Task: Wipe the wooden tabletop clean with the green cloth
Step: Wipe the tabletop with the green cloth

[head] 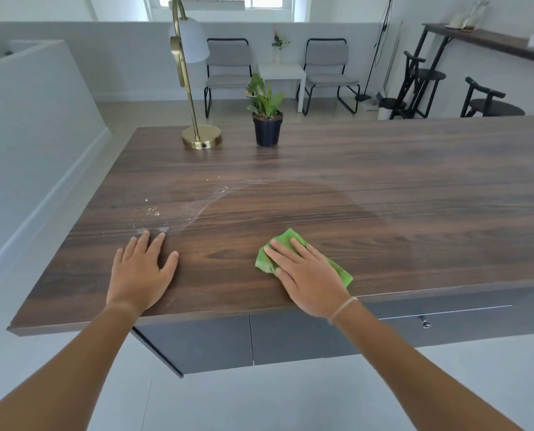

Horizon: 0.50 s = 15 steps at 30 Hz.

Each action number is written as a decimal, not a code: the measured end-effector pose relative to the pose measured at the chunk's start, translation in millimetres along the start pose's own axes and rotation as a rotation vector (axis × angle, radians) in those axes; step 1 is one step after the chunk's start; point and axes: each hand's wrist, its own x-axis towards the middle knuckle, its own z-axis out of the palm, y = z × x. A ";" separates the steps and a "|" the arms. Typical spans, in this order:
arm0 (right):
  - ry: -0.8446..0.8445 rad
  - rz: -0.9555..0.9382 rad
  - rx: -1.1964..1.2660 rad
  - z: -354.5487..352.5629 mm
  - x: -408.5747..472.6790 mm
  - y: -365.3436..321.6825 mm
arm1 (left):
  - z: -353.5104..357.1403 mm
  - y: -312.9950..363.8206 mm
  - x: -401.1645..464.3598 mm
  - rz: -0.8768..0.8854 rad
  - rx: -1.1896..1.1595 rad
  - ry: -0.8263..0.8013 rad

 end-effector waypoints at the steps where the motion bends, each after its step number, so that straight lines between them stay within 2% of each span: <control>1: 0.000 -0.008 0.018 -0.9 -12.4 8.6 | -0.2 -0.4 0.6 0.000 -0.003 0.000; 3: -0.002 0.063 0.007 -7.3 -25.0 43.0 | -0.3 -1.1 0.6 0.001 -0.010 -0.002; 7: -0.014 0.393 -0.022 -30.1 -9.0 131.2 | 1.1 -1.6 1.1 0.001 -0.011 0.011; 10: 0.000 0.539 -0.003 -36.4 25.5 149.5 | 1.4 -1.6 2.2 0.002 0.004 0.016; 12: -0.003 0.523 0.011 -33.2 43.6 134.1 | 0.7 0.0 1.1 0.000 0.006 0.013; 15: -0.007 0.300 -0.016 -21.7 32.3 97.5 | -2.2 2.4 -1.0 -0.014 -0.007 0.008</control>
